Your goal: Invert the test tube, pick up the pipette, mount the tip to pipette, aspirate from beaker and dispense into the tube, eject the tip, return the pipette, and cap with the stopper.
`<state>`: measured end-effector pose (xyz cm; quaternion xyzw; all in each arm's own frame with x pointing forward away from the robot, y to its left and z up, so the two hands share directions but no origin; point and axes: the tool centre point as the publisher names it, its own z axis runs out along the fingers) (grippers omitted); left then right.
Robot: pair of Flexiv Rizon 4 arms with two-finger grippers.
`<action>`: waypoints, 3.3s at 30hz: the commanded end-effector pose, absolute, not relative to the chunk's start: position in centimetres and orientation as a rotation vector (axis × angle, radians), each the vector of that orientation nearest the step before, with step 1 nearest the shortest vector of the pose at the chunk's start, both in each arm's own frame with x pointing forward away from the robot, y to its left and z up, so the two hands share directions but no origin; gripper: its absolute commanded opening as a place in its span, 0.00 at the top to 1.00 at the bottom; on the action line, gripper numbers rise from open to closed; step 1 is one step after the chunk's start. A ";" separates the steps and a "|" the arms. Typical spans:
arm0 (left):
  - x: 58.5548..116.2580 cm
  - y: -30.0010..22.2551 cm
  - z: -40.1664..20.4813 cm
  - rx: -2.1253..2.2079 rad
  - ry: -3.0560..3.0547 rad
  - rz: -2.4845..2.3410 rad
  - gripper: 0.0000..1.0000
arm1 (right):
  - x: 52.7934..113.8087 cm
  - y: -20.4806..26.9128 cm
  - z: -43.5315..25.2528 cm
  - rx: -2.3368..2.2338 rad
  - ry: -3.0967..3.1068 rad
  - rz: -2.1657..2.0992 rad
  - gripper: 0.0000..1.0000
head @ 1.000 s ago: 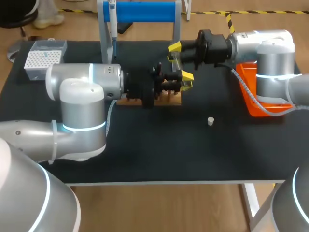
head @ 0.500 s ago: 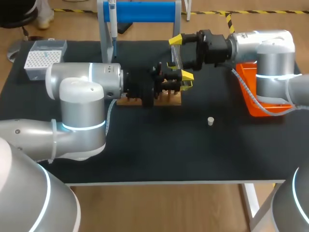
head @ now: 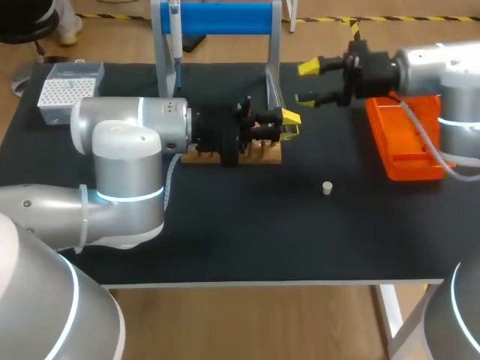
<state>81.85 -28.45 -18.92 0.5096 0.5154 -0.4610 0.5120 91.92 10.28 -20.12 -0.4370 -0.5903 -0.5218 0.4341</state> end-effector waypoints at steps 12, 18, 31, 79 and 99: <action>81.9 -28.5 -19.0 1.223 1.235 -1.108 1.00 | 87.6 6.0 -23.4 -1.018 -1.978 -1.548 0.00; 81.9 -28.5 -19.0 1.223 1.235 -1.108 1.00 | 87.6 5.8 -24.0 -0.995 -2.066 -1.568 0.00; 81.9 -28.5 -19.0 1.223 1.235 -1.108 1.00 | 87.6 5.8 -24.0 -0.995 -2.066 -1.568 0.00; 81.9 -28.5 -19.0 1.223 1.235 -1.108 1.00 | 90.6 10.6 -34.0 -0.601 -2.714 -1.562 0.00; 81.9 -28.5 -19.0 1.223 1.235 -1.108 1.00 | 90.3 11.1 -36.2 -0.572 -2.820 -1.476 0.00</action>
